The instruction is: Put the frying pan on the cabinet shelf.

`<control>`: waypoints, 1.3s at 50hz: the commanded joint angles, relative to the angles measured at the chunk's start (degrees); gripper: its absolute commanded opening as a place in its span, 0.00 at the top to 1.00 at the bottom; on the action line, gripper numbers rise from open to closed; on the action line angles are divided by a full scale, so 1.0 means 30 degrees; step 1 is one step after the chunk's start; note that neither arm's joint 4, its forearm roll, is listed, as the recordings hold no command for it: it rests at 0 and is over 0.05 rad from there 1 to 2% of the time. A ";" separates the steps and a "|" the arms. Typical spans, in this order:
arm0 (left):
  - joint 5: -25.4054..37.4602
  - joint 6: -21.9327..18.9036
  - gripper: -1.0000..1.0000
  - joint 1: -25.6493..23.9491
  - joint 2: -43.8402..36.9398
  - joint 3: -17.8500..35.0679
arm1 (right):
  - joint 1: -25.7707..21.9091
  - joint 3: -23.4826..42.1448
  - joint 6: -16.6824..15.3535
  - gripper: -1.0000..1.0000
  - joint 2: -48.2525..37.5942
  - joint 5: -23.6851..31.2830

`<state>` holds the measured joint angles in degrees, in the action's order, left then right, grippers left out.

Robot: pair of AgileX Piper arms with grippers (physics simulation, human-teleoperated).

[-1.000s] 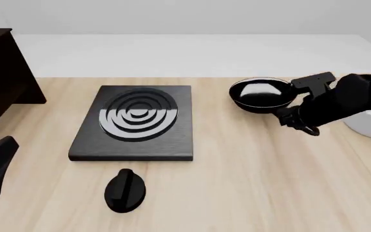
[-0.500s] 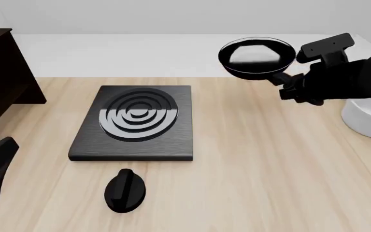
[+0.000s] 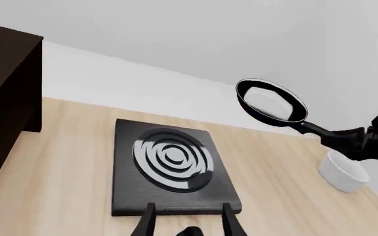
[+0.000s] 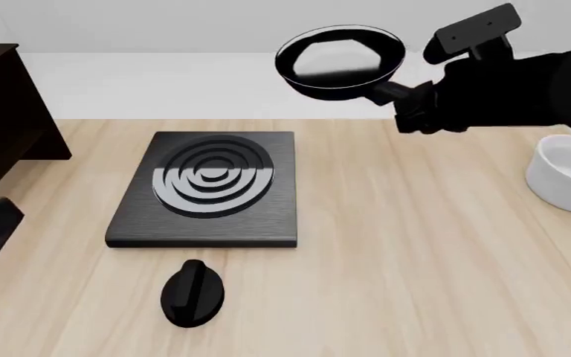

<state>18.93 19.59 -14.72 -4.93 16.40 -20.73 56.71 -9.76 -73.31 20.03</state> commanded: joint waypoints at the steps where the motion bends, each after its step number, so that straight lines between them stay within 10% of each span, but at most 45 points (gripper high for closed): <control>1: 0.0283 0.3491 0.00 -0.0803 0.0187 0.0546 | -0.2065 0.1612 0.0037 1.00 -0.0166 0.0351; 28: -0.1627 1.0863 0.00 -0.2739 -0.1214 0.0598 | -0.6438 0.7304 0.0846 1.00 -0.3914 0.1496; 65: -0.5613 1.3675 0.00 -0.4470 -0.5294 0.2727 | -1.0300 1.0708 0.1139 1.00 -0.6909 0.1155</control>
<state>4.04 59.18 -27.43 -19.21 23.62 -48.76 87.07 -7.06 -93.12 25.28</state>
